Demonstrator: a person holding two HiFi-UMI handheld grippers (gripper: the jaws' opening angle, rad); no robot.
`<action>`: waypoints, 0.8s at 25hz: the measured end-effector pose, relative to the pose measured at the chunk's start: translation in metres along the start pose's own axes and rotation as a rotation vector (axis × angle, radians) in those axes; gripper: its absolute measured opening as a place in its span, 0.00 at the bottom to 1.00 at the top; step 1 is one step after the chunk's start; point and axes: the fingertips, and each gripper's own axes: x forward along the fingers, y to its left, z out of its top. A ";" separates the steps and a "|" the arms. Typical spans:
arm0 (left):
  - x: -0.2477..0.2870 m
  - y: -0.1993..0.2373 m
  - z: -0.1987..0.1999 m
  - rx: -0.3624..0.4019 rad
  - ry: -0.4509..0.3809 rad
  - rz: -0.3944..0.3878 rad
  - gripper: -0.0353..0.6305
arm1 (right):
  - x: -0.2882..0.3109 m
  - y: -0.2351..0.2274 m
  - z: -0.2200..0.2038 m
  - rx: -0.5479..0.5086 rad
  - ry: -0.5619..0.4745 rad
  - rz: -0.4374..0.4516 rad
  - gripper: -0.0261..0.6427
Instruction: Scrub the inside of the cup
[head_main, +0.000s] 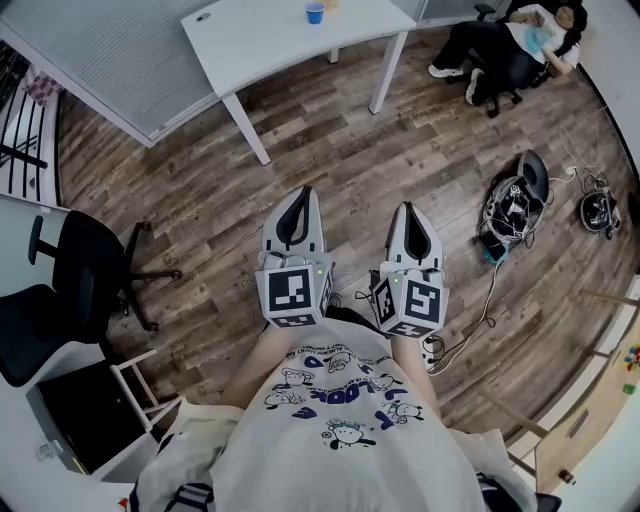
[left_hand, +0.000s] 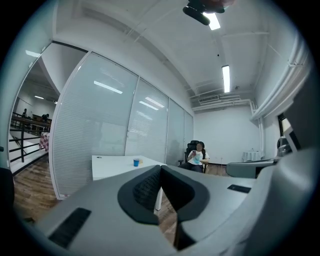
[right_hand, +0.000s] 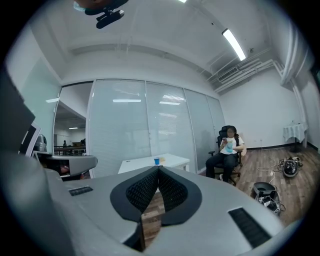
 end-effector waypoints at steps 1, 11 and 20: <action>0.006 0.001 0.000 -0.002 0.002 -0.003 0.10 | 0.004 -0.002 0.000 -0.001 0.001 -0.005 0.03; 0.081 0.026 0.003 -0.030 0.014 -0.025 0.10 | 0.076 -0.012 0.006 -0.009 0.000 -0.042 0.03; 0.157 0.067 0.023 -0.030 -0.001 -0.055 0.09 | 0.161 0.000 0.021 0.003 -0.020 -0.066 0.03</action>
